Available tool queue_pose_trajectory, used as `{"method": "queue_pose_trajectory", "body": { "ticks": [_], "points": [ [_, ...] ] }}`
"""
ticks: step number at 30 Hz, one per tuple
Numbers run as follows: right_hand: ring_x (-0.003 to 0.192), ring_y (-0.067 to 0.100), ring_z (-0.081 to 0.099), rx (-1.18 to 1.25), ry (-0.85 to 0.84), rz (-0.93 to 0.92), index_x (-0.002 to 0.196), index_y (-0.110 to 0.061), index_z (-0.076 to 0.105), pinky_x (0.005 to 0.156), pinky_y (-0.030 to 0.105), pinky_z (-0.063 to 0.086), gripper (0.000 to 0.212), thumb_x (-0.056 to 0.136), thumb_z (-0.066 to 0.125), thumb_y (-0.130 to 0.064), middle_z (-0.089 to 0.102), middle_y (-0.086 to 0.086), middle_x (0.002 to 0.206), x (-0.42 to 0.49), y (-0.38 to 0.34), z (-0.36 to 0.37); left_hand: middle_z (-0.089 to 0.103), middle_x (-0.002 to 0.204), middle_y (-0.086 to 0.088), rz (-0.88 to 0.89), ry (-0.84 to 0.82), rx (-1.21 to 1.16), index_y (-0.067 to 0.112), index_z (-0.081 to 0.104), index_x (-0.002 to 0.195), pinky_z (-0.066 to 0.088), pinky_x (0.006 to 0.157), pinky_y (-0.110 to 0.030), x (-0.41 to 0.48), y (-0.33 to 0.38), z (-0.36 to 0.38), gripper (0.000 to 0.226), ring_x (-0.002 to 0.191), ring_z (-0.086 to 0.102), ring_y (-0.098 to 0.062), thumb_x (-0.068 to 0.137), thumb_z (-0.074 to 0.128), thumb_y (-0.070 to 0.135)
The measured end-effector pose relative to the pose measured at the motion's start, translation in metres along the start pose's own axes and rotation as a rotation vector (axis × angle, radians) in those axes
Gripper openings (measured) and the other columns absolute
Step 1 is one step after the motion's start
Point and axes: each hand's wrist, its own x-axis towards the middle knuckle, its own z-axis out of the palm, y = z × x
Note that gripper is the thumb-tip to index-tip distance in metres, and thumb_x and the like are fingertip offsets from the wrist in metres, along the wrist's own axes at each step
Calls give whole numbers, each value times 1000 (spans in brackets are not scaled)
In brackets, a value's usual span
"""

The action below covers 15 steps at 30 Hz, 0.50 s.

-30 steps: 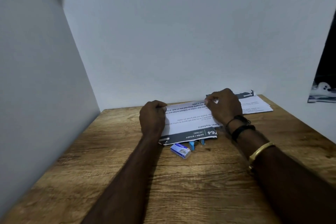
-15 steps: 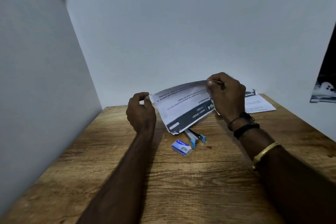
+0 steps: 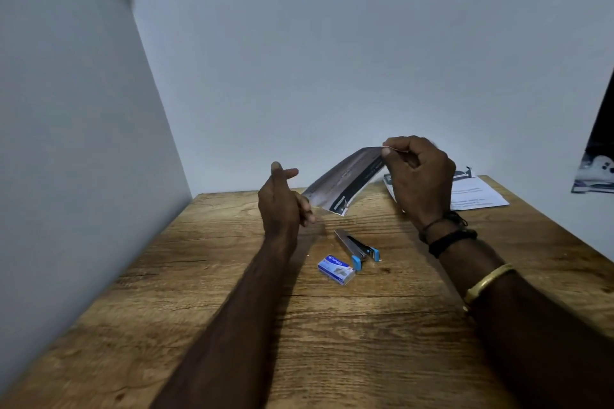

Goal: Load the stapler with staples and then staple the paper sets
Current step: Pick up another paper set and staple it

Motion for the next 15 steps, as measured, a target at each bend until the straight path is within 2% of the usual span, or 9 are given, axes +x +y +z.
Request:
{"method": "queue_pose_trajectory", "body": {
  "ticks": [2, 4, 8, 11, 13, 15],
  "points": [
    [88, 10, 66, -2, -6, -6, 99, -2, 77, 75, -4, 43, 13, 89, 72, -8, 75, 11, 99, -1, -2, 1, 64, 50, -8, -75, -98, -34, 22, 60, 123, 44, 38, -22, -1, 1, 2, 54, 40, 62, -22, 103, 29, 61],
    [88, 8, 66, 1, -16, -13, 99, -1, 77, 75, -4, 43, 13, 88, 72, -7, 75, 10, 99, -3, -3, 2, 73, 61, -13, -168, -132, -26, 23, 58, 128, 50, 41, -25, -1, 2, 4, 56, 48, 70, -26, 102, 28, 63],
    [86, 4, 66, 43, -2, 25, 97, -1, 77, 76, -1, 45, 12, 87, 72, -5, 76, 8, 98, -4, -4, 2, 78, 76, -17, -373, -178, -63, 13, 64, 116, 57, 48, -27, 1, -3, 2, 66, 67, 78, -29, 100, 29, 66],
    [85, 4, 68, 53, 8, 86, 94, -4, 78, 74, 2, 46, 11, 87, 71, -8, 77, 6, 95, -2, -1, 3, 79, 86, -19, -491, -189, -169, 10, 67, 107, 62, 58, -31, 4, -8, -1, 63, 76, 79, -30, 100, 36, 64],
    [85, 6, 69, 54, 4, 126, 92, -6, 79, 73, 6, 49, 11, 86, 70, -10, 78, 5, 91, -1, 2, 2, 79, 94, -20, -545, -188, -247, 6, 71, 105, 63, 61, -33, 6, -10, -3, 56, 81, 79, -31, 101, 45, 56],
    [84, 10, 71, 59, -6, 168, 90, -9, 80, 71, 14, 53, 13, 86, 68, -14, 78, 2, 86, -1, 3, 1, 77, 107, -20, -537, -163, -317, 1, 72, 103, 63, 62, -34, 7, -11, -4, 36, 85, 79, -30, 99, 60, 35]
  ]
}}
